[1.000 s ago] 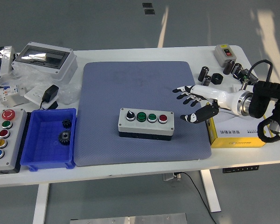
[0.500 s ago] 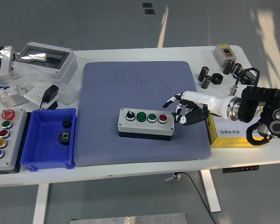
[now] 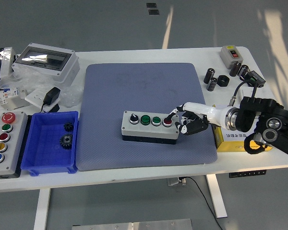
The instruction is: Pick up the button,place it on the desk,press the button,press the button
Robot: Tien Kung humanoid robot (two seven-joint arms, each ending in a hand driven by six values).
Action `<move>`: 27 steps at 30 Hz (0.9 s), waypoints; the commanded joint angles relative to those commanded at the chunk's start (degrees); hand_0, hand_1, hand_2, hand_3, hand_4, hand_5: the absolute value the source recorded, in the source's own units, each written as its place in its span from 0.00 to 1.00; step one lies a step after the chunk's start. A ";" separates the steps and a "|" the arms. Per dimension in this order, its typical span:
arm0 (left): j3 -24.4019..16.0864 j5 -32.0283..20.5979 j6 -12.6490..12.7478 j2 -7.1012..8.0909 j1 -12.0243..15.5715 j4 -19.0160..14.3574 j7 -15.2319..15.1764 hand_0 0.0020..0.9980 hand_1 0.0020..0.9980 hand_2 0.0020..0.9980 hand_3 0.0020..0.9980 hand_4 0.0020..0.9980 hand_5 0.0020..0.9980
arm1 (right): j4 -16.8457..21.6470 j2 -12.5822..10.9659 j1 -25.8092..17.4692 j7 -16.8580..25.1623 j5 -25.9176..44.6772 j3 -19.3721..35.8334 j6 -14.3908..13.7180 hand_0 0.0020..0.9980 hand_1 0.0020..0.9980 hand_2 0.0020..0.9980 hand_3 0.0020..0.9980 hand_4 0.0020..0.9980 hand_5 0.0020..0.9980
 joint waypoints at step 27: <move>0.41 -0.21 -0.06 -0.22 0.12 0.00 -0.09 0.62 0.56 0.54 0.59 0.55 0.15 | 0.68 1.86 -3.69 7.34 0.35 6.84 -2.15 0.00 0.09 0.21 0.74 0.25 0.00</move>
